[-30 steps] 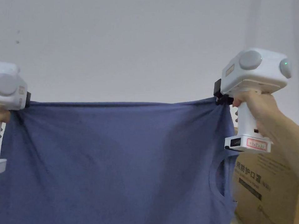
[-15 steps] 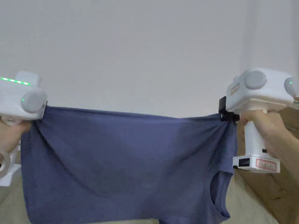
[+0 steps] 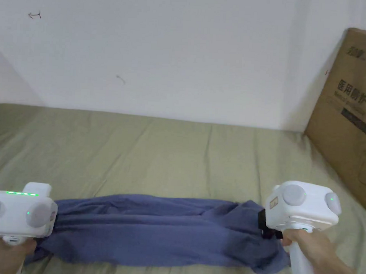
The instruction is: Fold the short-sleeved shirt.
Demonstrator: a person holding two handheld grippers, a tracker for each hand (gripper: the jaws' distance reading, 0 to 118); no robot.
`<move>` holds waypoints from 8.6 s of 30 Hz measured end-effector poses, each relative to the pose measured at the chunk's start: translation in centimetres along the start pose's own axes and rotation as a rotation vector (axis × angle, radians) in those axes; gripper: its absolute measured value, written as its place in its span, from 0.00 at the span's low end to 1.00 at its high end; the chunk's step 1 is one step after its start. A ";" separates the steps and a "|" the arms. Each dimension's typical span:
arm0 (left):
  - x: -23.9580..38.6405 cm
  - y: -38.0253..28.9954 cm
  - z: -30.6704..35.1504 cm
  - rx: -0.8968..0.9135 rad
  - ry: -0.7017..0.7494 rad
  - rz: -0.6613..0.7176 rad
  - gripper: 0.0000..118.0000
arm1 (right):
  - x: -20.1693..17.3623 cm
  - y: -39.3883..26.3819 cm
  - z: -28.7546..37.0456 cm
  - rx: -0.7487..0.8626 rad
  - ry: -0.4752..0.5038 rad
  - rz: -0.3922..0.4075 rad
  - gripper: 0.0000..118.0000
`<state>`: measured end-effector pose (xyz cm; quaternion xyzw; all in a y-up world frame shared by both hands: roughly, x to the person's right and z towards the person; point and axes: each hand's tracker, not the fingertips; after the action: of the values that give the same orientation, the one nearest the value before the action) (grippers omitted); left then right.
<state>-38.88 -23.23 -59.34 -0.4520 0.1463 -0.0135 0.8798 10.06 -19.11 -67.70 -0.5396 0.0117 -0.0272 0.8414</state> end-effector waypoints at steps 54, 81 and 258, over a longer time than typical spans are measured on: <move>-12.6 -39.6 29.5 0.067 -0.219 0.139 0.14 | 6.4 -45.1 18.9 0.063 0.138 0.031 0.00; -12.2 -36.6 26.3 0.024 -0.302 0.179 0.02 | 9.0 -42.5 18.6 0.048 0.138 -0.045 0.66; -7.9 -8.0 4.8 -0.050 -0.211 0.199 0.78 | 6.5 -10.2 1.3 0.052 0.043 0.093 0.00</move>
<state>-44.29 -22.91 -48.33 -0.4560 0.0972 0.1250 0.8758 16.24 -22.51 -57.85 -0.5157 0.0541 -0.0001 0.8551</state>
